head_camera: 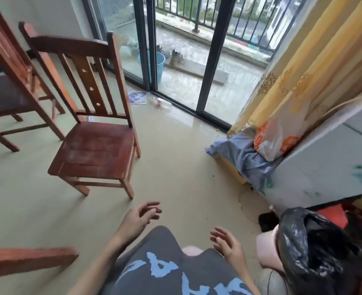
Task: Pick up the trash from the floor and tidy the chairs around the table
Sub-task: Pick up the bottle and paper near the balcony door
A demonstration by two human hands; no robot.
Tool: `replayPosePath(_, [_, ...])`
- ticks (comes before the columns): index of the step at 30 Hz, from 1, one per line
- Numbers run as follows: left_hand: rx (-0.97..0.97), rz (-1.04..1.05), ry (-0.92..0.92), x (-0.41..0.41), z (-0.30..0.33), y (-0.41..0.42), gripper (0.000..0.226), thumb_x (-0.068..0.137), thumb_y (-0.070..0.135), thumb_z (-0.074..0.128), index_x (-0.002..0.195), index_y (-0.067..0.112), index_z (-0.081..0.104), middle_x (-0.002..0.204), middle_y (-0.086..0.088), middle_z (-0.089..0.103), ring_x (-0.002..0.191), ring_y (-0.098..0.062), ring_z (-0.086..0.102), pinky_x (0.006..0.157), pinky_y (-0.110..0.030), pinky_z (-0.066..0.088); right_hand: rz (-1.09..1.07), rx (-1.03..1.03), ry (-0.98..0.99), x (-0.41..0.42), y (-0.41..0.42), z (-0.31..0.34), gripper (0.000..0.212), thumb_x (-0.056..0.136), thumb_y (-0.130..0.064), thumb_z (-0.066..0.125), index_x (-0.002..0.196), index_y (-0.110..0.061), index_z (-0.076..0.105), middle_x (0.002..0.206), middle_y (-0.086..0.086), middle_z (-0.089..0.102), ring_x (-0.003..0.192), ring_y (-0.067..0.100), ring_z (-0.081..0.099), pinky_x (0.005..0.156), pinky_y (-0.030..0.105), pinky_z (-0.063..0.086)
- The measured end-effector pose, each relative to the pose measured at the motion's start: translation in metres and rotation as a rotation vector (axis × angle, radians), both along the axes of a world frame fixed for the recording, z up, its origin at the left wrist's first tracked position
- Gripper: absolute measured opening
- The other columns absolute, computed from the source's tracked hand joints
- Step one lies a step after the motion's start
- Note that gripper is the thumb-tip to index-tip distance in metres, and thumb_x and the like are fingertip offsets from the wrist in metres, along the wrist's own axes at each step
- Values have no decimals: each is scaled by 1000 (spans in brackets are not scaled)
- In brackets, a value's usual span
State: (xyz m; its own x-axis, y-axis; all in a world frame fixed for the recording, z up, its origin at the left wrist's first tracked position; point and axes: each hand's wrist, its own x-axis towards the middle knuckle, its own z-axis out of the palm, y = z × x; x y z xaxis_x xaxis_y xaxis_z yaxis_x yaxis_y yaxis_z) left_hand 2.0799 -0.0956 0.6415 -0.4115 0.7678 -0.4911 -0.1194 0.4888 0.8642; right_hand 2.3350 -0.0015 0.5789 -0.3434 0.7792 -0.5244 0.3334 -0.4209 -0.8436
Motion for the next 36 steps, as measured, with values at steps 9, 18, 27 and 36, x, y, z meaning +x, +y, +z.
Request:
replayPosePath(9, [-26,-51,47,-55,-8,226,20,92,7,47,106,16,59,91,2,68,68,6,64,66,-12,46,-27,32,11,-57,223,-2,21,87,5,52,93,-13,61,90,3,68,73,4,67,63,14,53])
replayPosePath(18, [-98,342,-89,-83,-20,370,21,91,-1,46,102,10,60,87,-6,67,65,-1,67,59,-9,48,462,62,-21,-191,472,22,25,74,-18,53,96,-24,63,98,0,71,85,7,69,75,21,51])
replayPosePath(27, [-114,598,-108,-191,-38,480,26,91,-1,45,91,20,60,84,0,69,75,-16,65,61,-11,50,674,41,-7,-358,617,5,28,90,3,46,102,-19,58,99,-3,67,78,-5,65,71,15,51])
replayPosePath(36, [-65,606,-57,-375,-22,604,19,93,6,44,102,16,58,90,0,66,80,-13,63,68,-16,47,684,-39,-68,-495,720,-4,19,80,-15,53,97,-19,59,100,4,66,81,6,67,69,19,50])
